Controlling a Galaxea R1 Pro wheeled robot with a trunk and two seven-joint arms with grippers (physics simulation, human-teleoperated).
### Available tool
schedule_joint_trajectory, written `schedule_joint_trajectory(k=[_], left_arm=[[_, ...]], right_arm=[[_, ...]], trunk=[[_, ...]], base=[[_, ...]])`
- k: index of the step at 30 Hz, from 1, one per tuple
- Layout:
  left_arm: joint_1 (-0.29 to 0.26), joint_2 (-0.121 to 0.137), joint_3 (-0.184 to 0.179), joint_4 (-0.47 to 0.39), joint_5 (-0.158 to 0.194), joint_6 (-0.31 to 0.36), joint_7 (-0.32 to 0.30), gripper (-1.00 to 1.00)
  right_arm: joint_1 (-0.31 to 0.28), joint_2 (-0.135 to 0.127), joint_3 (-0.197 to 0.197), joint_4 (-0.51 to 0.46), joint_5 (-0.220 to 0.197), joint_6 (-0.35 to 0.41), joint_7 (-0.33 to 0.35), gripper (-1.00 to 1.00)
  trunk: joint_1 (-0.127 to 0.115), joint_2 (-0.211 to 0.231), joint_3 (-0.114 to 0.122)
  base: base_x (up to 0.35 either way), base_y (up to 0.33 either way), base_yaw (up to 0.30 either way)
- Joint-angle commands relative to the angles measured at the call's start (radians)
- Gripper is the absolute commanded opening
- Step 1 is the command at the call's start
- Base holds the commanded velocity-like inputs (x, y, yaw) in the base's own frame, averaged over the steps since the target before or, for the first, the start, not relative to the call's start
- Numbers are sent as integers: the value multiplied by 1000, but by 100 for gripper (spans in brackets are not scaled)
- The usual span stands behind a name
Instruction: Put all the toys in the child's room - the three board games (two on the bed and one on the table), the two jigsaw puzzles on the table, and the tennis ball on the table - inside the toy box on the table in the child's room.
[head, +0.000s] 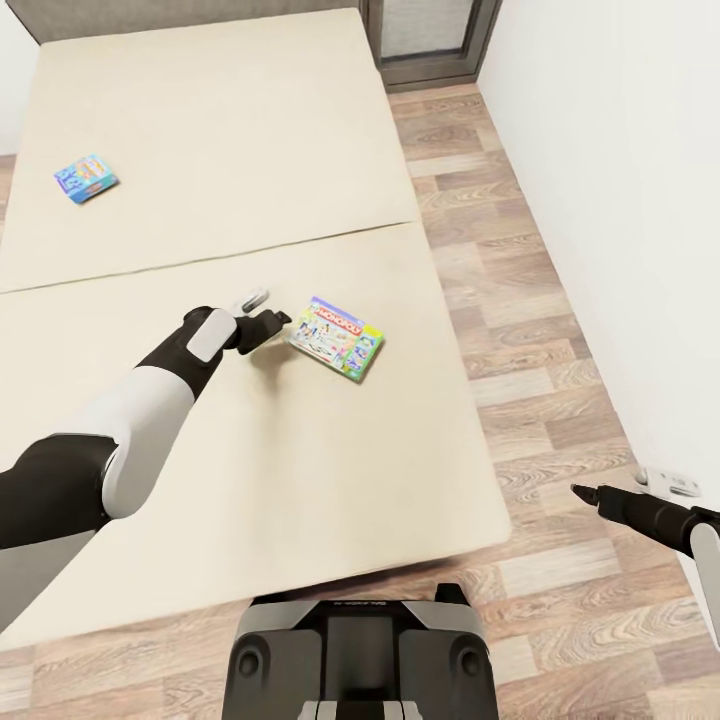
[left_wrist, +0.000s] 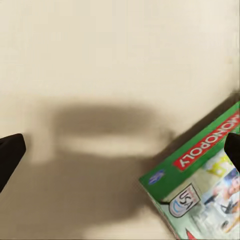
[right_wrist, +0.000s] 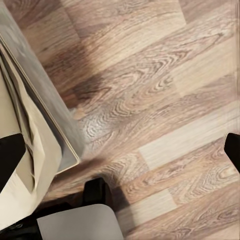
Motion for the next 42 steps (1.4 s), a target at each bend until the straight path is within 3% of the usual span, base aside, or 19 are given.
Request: schedule_joint_trajectory(k=[1, 16, 42], left_arm=[[1, 0, -3, -1, 43, 1, 6, 100], [6, 0, -3, -1, 42, 1, 8, 100], [37, 0, -3, -29, 44, -14, -4, 100]], right_arm=[[-1, 0, -1, -1, 2, 5, 5, 100], [-1, 0, -1, -1, 2, 5, 5, 100], [-1, 0, -1, -1, 2, 5, 5, 100]], trunk=[[13, 0, -1], [13, 0, -1], [13, 0, -1]], base=[[0, 0, -229], [0, 0, -202], [0, 0, -20]])
